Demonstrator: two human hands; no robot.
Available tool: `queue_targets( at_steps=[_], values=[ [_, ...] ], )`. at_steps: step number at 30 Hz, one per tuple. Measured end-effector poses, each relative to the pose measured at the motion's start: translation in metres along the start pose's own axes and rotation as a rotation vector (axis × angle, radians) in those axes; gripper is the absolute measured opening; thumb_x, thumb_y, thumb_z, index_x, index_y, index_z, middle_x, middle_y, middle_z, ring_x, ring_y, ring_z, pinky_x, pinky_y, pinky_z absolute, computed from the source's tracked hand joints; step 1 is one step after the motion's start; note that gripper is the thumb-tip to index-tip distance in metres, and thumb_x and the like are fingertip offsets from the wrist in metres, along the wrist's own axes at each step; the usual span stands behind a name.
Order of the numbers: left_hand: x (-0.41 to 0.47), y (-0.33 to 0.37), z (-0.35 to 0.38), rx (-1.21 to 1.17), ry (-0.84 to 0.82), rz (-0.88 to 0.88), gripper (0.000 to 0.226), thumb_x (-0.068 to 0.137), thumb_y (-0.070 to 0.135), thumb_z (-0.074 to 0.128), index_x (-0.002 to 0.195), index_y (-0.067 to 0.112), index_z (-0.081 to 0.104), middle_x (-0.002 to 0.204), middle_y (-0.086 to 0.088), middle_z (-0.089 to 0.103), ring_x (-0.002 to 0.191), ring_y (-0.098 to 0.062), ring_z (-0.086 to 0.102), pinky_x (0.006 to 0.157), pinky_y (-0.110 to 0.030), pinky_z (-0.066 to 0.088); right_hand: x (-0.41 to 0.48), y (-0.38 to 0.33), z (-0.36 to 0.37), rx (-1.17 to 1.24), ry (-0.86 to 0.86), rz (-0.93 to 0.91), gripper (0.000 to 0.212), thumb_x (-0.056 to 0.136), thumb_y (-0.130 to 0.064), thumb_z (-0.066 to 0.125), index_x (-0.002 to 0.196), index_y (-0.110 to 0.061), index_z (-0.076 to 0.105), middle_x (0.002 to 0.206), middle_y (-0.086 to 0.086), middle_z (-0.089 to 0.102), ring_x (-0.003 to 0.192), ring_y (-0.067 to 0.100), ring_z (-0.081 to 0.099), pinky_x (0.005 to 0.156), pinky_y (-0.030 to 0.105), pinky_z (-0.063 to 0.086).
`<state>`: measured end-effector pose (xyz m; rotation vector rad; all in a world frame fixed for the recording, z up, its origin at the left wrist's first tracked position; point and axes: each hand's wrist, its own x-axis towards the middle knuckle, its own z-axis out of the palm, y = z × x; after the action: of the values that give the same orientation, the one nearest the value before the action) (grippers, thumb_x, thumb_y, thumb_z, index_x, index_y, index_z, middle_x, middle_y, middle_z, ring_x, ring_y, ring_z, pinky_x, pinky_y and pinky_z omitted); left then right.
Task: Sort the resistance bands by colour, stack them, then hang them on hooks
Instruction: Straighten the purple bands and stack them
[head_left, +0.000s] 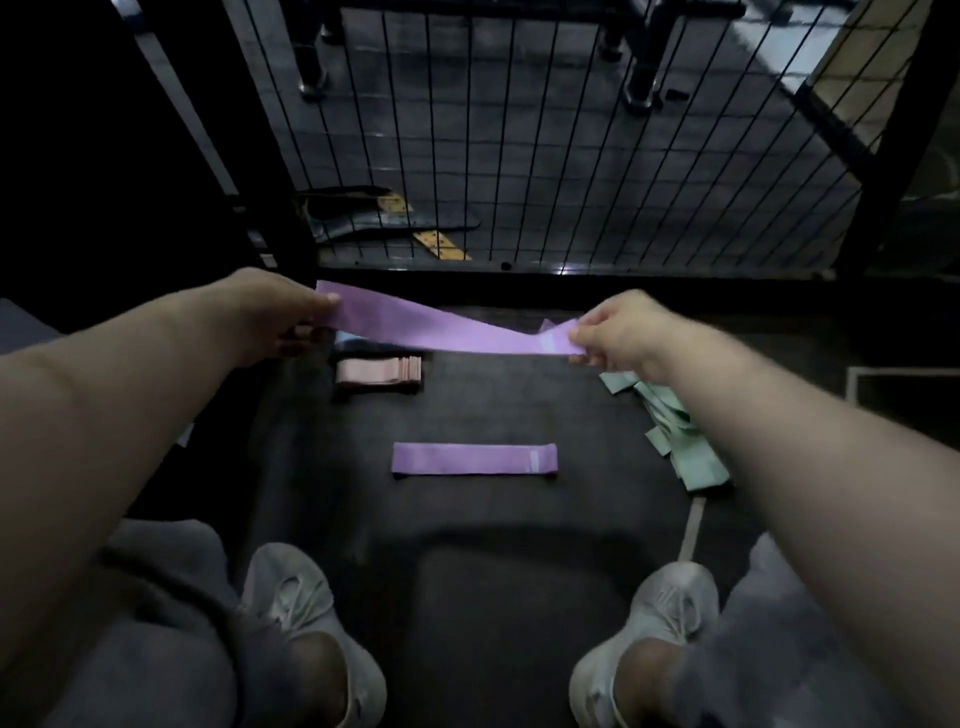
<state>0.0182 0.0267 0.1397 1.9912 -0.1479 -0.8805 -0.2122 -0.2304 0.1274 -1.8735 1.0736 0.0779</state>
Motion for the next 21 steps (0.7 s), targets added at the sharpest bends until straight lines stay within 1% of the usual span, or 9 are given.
queue_targets(
  at_steps=[3, 4, 6, 8, 9, 11, 12, 17, 21],
  values=[
    [0.027, -0.043, 0.022, 0.057, 0.099, -0.033, 0.01, 0.088, 0.005, 0.069, 0.08, 0.004, 0.064, 0.045, -0.004, 0.06, 0.033, -0.008, 0.052, 0.035, -0.013, 0.041, 0.025, 0.045, 0.042, -0.032, -0.109, 0.184, 0.021, 0.094, 0.002, 0.057, 0.076, -0.007, 0.058, 0.051, 0.005, 0.06, 0.032, 0.008, 0.05, 0.04, 0.022, 0.042],
    [0.036, -0.06, 0.034, 0.089, 0.097, -0.073, 0.011, 0.087, 0.005, 0.071, 0.079, 0.003, 0.064, 0.05, -0.009, 0.062, 0.037, -0.012, 0.054, 0.035, -0.014, 0.041, 0.032, 0.061, 0.055, -0.018, -0.095, 0.242, 0.025, 0.094, 0.005, 0.056, 0.072, -0.008, 0.055, 0.052, 0.006, 0.06, 0.029, 0.007, 0.049, 0.034, 0.019, 0.041],
    [0.053, -0.093, 0.057, 0.125, 0.092, -0.162, 0.01, 0.087, 0.006, 0.072, 0.083, 0.0, 0.066, 0.065, -0.018, 0.063, 0.046, -0.019, 0.055, 0.039, -0.018, 0.041, 0.046, 0.092, 0.079, 0.018, -0.031, 0.325, 0.025, 0.091, 0.007, 0.059, 0.073, -0.011, 0.056, 0.07, 0.01, 0.061, 0.032, 0.008, 0.054, 0.03, 0.017, 0.04],
    [0.068, -0.122, 0.08, 0.135, 0.096, -0.241, 0.013, 0.09, 0.007, 0.069, 0.08, 0.001, 0.063, 0.066, -0.018, 0.059, 0.038, -0.016, 0.054, 0.036, -0.018, 0.04, 0.057, 0.123, 0.101, 0.004, 0.049, 0.358, 0.02, 0.087, 0.003, 0.066, 0.075, -0.012, 0.062, 0.09, 0.016, 0.069, 0.06, 0.015, 0.066, 0.04, 0.017, 0.047],
    [0.074, -0.135, 0.091, 0.137, 0.093, -0.276, 0.015, 0.092, 0.006, 0.066, 0.078, 0.003, 0.06, 0.064, -0.016, 0.057, 0.031, -0.013, 0.051, 0.034, -0.017, 0.039, 0.065, 0.14, 0.112, -0.013, 0.092, 0.373, 0.022, 0.084, 0.0, 0.07, 0.071, -0.016, 0.062, 0.096, 0.017, 0.071, 0.074, 0.021, 0.069, 0.053, 0.022, 0.055],
    [0.085, -0.158, 0.109, 0.117, 0.084, -0.327, 0.013, 0.092, 0.004, 0.065, 0.081, 0.004, 0.059, 0.062, -0.016, 0.054, 0.023, -0.009, 0.045, 0.03, -0.016, 0.037, 0.081, 0.172, 0.13, -0.003, 0.134, 0.43, 0.027, 0.08, -0.005, 0.072, 0.063, -0.021, 0.058, 0.096, 0.015, 0.073, 0.087, 0.031, 0.071, 0.078, 0.041, 0.06],
    [0.091, -0.169, 0.116, 0.105, 0.086, -0.34, 0.01, 0.092, 0.003, 0.066, 0.083, 0.002, 0.06, 0.061, -0.016, 0.054, 0.022, -0.009, 0.044, 0.029, -0.015, 0.036, 0.086, 0.182, 0.136, -0.001, 0.148, 0.451, 0.025, 0.081, -0.007, 0.073, 0.064, -0.021, 0.059, 0.094, 0.014, 0.072, 0.089, 0.032, 0.071, 0.084, 0.043, 0.059],
    [0.12, -0.206, 0.134, 0.086, 0.126, -0.383, 0.01, 0.089, 0.009, 0.072, 0.09, 0.001, 0.067, 0.06, -0.014, 0.058, 0.027, -0.011, 0.045, 0.032, -0.017, 0.041, 0.103, 0.198, 0.147, -0.023, 0.178, 0.495, 0.002, 0.089, -0.011, 0.07, 0.089, -0.01, 0.069, 0.091, 0.005, 0.066, 0.091, 0.022, 0.063, 0.088, 0.032, 0.05],
    [0.133, -0.222, 0.138, 0.035, 0.164, -0.428, 0.013, 0.088, 0.013, 0.073, 0.09, 0.001, 0.067, 0.065, -0.014, 0.061, 0.044, -0.02, 0.052, 0.039, -0.023, 0.043, 0.117, 0.207, 0.155, -0.028, 0.214, 0.478, 0.004, 0.087, -0.014, 0.071, 0.089, -0.012, 0.069, 0.093, 0.005, 0.069, 0.091, 0.022, 0.065, 0.089, 0.032, 0.052]
  ],
)
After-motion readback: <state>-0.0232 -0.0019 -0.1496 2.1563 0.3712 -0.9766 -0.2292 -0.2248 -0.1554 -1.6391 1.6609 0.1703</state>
